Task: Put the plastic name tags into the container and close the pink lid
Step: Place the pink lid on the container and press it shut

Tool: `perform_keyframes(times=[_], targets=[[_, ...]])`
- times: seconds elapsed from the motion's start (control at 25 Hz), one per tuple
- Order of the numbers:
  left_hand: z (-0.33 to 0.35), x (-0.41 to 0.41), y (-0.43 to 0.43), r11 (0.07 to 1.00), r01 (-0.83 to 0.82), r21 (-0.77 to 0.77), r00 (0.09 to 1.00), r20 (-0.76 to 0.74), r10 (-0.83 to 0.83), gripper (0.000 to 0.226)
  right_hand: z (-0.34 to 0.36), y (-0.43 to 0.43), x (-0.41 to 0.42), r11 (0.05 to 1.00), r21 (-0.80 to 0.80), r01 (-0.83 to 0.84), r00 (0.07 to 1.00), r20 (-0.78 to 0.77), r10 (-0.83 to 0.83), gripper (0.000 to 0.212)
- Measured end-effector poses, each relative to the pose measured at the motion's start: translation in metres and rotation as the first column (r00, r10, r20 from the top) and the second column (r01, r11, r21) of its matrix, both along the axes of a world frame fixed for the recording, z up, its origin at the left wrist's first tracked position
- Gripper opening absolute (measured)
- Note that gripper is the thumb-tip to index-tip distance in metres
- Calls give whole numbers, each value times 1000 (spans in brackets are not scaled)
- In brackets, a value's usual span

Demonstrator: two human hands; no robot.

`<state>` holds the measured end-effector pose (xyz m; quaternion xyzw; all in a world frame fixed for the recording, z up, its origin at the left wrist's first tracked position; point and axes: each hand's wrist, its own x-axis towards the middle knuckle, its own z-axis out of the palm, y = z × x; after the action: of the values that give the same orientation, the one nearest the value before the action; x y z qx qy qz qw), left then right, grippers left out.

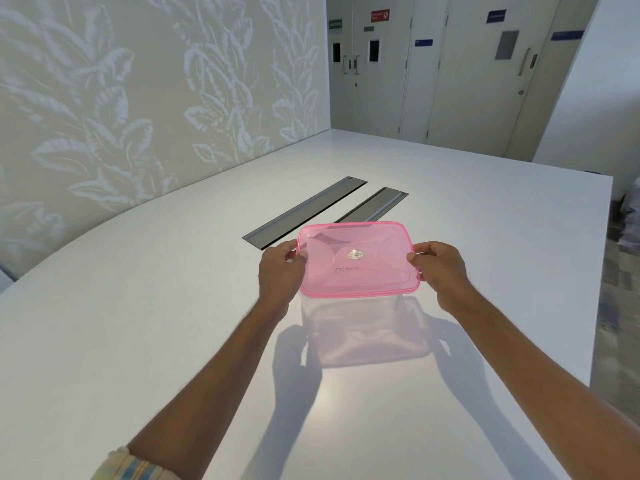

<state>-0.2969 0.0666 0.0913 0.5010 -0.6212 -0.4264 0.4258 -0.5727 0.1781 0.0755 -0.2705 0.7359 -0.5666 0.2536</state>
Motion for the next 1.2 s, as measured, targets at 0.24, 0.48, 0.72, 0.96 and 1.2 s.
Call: perform_keyframes(times=[0.24, 0.48, 0.72, 0.96, 1.2], targets=[[-22, -1, -32, 996, -52, 74, 997, 61, 47, 13, -13, -25, -1, 999, 50, -2, 1000, 8, 2, 14], [-39, -4, -50, 992, -79, 95, 993, 91, 70, 15, -29, -42, -6, 992, 120, -28, 1000, -7, 29, 10], [-53, -4, -55, 990, -75, 122, 990, 128, 59, 19, -38, -49, -7, 987, 155, -42, 998, -34, 48, 12], [-61, -8, -60, 990, -73, 119, 989, 135, 57, 26, -41, -46, -8, 986, 161, -46, 998, -33, 52, 8], [-67, -8, -59, 992, -77, 105, 991, 117, 65, 29, -47, -42, -10, 990, 118, -72, 997, -9, 74, 9]])
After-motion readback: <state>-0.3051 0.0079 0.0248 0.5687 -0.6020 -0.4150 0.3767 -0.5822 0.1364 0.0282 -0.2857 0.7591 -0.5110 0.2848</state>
